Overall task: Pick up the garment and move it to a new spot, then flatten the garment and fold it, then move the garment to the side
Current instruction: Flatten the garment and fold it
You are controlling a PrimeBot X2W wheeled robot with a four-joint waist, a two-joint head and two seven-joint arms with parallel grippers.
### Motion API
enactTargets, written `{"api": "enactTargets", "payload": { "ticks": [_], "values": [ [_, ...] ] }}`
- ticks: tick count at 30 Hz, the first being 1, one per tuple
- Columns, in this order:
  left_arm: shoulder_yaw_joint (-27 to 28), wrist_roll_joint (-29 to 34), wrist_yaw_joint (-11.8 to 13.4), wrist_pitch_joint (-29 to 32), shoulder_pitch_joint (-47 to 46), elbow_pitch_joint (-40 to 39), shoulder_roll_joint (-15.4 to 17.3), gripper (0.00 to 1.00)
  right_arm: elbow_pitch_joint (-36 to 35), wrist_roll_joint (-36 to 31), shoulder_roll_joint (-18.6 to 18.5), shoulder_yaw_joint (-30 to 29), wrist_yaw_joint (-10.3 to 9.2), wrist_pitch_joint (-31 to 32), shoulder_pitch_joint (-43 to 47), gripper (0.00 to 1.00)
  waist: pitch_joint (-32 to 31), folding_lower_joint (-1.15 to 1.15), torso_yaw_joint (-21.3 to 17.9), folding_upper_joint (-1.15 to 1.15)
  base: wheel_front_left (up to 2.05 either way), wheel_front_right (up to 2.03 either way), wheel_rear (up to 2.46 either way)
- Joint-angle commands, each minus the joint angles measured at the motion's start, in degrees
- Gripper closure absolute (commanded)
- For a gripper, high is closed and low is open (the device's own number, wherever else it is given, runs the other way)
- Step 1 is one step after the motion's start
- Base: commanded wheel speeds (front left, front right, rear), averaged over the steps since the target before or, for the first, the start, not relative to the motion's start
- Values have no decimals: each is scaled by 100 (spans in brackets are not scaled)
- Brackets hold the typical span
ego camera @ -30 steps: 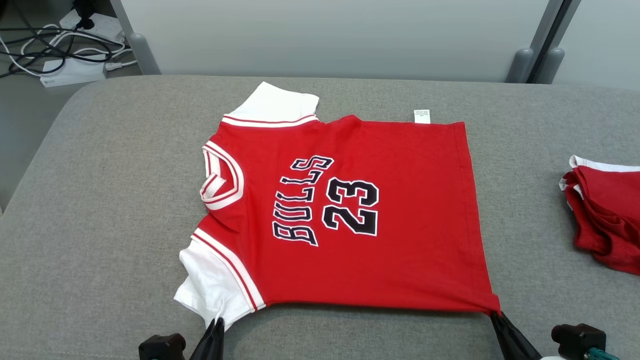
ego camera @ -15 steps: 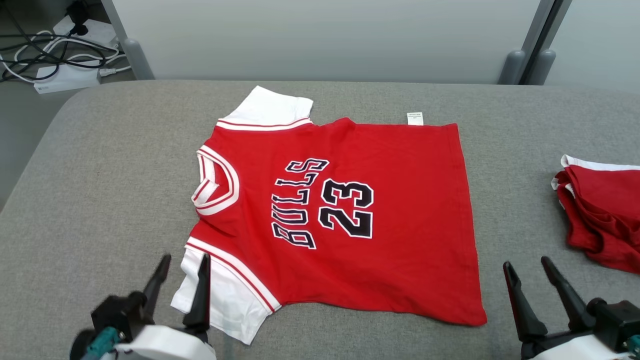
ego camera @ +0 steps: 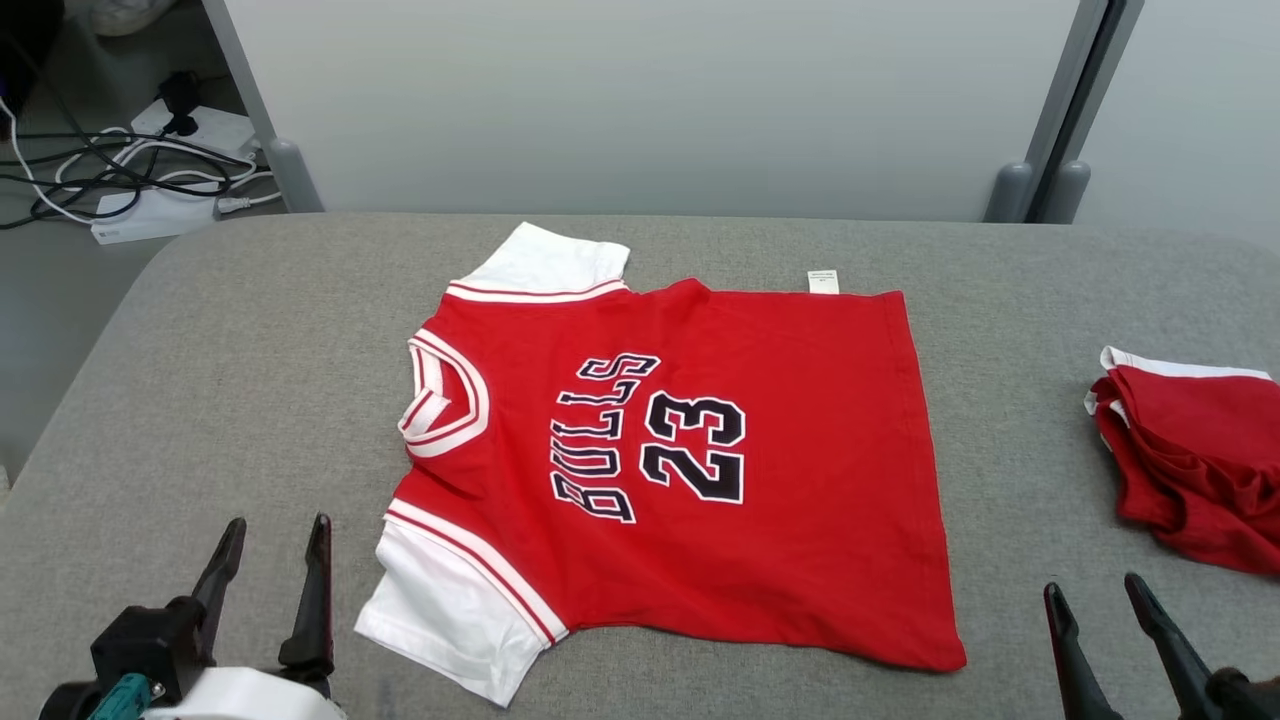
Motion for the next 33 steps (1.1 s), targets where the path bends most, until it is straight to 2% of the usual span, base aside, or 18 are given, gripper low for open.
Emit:
{"api": "enactTargets", "payload": {
  "ticks": [1,6,25,30,33],
  "values": [
    [252,11,57,-43,-172,-186,128,0,-156,-41,-75,94,-1,-52,-83,0,-18,0,20,0,0,0,0],
    [271,-16,157,-88,123,-314,106,0,-103,-105,68,128,-1,-72,105,0,-98,0,50,0,0,0,0],
    [148,-97,111,-27,196,-386,119,0,-69,-144,161,184,-1,-85,90,0,-57,0,120,0,0,0,0],
    [35,-146,69,105,176,-348,83,0,-41,-114,156,206,-1,-59,44,0,-28,0,127,0,0,0,0],
    [-154,-221,-50,257,153,-188,10,0,54,-63,135,317,-1,48,-36,0,48,0,118,0,0,0,0]
  ]
}}
